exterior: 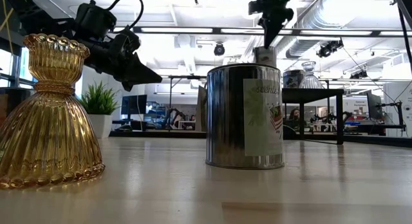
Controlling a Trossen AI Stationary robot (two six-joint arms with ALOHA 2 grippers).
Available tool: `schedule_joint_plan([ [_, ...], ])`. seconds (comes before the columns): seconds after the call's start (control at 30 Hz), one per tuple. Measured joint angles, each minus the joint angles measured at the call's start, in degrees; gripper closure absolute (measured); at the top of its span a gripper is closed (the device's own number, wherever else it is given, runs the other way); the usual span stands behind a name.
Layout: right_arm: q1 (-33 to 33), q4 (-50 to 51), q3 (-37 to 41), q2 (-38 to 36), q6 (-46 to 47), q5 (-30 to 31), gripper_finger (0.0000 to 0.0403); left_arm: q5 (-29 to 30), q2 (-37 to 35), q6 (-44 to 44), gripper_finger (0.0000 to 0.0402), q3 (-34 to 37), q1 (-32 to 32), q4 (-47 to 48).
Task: Pick & Place candle stick holders
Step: Align the silver scented candle with the other silver scented candle on the shelf
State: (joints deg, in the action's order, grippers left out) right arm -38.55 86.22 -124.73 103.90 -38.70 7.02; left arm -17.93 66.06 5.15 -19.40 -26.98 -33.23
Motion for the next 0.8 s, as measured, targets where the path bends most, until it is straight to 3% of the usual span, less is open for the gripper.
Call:
schedule_joint_plan([
  [0.3, -1.63, -1.44, 4.59, 0.0, -0.78, -2.25, 0.0401, 0.0, 0.0, -0.15, 0.0397, 0.0, 0.0, 0.0],
  [0.57, -2.07, -7.75, 12.59, 0.0, -3.6, -0.78, 0.0401, -0.01, 0.0, -0.15, 0.0397, 0.0, 0.0, 0.31],
  [0.8, -2.63, -7.97, 13.14, -0.11, -5.03, 1.57, 0.0401, -0.02, 0.0, -0.15, 0.0397, 0.0, 0.0, 0.33],
])
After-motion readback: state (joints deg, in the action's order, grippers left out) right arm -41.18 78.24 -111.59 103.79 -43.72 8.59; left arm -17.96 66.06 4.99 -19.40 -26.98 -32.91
